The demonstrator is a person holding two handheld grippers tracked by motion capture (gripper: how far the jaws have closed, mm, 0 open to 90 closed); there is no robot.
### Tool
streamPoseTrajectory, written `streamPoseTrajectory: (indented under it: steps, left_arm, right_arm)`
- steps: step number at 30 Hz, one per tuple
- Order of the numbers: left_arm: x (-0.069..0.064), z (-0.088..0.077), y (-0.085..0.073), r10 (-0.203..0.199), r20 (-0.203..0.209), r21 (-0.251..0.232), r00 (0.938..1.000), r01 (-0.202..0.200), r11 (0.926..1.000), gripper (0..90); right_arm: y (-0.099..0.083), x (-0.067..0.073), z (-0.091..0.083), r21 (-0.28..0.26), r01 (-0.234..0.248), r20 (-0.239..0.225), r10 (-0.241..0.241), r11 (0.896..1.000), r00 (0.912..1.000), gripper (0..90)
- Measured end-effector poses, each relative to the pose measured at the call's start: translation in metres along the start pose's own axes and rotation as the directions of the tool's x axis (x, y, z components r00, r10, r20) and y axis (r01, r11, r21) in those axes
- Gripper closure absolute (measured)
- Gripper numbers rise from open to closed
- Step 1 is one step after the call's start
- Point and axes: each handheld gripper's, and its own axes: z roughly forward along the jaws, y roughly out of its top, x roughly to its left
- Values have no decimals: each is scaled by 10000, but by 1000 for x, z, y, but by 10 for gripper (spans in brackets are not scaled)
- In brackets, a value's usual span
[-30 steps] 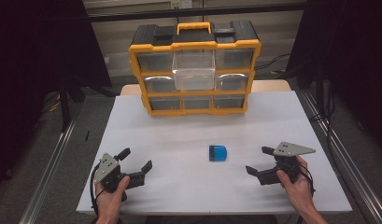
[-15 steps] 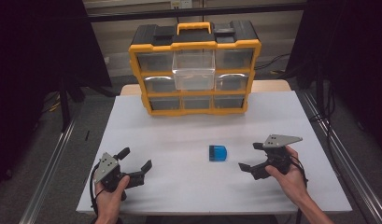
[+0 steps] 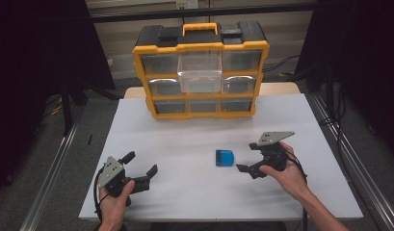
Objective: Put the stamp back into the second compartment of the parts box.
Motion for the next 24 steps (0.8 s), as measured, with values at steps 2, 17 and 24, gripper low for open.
streamPoseTrajectory:
  steps: [2,17,24]
  left_arm:
    - [1,-1,0,79,7,56,10000,-79,10000,28]
    - [0,2,1,28,-65,33,10000,-27,10000,28]
    - [1,1,1,-14,-33,56,10000,14,10000,28]
  right_arm:
    - [8,0,5,96,80,-29,-79,9999,10000,70]
    - [47,1,33,903,812,-611,-759,9926,9952,75]
    - [64,-4,51,2054,1300,-918,-1131,9700,9893,89]
